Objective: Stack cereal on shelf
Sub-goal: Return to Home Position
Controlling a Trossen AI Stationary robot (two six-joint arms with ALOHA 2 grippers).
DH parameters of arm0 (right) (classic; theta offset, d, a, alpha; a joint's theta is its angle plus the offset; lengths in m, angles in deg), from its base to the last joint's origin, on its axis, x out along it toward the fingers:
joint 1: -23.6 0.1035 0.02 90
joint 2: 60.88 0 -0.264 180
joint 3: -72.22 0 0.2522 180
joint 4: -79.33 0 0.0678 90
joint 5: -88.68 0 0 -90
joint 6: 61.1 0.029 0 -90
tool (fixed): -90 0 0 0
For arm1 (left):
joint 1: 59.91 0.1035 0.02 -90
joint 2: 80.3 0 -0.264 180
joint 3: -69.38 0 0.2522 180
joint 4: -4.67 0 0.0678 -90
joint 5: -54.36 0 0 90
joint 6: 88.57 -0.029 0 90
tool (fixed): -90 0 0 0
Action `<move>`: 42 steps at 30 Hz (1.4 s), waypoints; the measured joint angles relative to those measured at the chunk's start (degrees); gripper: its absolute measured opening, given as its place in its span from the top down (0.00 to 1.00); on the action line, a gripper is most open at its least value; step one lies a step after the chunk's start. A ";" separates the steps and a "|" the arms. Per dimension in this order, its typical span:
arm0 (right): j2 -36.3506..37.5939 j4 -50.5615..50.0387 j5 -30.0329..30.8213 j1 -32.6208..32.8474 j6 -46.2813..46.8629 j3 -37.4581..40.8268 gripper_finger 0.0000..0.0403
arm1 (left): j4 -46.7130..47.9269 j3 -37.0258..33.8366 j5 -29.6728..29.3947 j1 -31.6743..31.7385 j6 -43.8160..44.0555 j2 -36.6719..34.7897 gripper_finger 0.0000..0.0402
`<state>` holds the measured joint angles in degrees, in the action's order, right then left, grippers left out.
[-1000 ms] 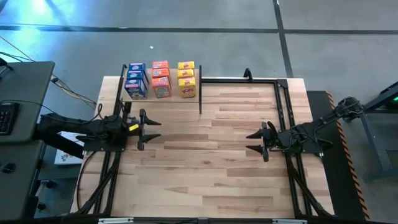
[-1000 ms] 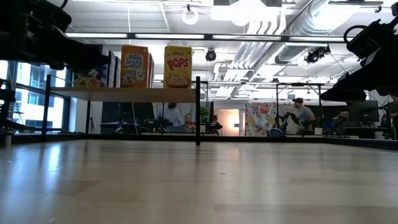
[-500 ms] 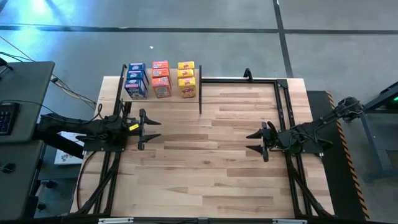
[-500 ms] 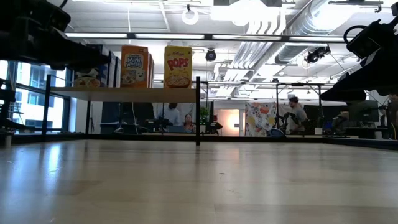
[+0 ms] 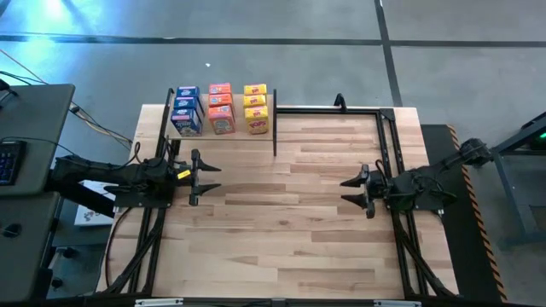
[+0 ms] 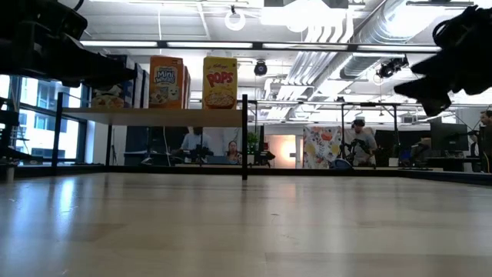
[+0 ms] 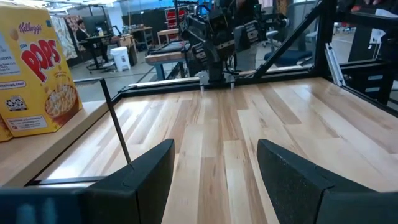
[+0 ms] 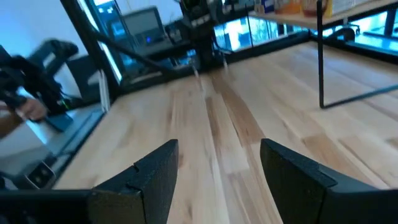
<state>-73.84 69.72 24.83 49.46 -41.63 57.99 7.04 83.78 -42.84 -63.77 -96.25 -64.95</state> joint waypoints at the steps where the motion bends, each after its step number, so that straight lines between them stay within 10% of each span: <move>1: 0.80 0.06 0.00 -0.03 0.00 0.00 0.45 | 0.00 0.00 0.00 0.00 0.02 0.00 0.45; 20: 8.99 -0.01 -0.31 -15.76 0.00 0.00 0.45 | -0.02 0.02 -1.09 0.07 -7.42 0.00 0.45; 42: 12.66 -0.01 -0.81 -16.96 0.00 0.00 0.45 | 0.02 0.02 -4.35 0.07 -7.98 0.00 0.45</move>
<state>-61.18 69.71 24.02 32.51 -41.63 57.99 7.06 83.80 -47.19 -63.70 -104.23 -64.95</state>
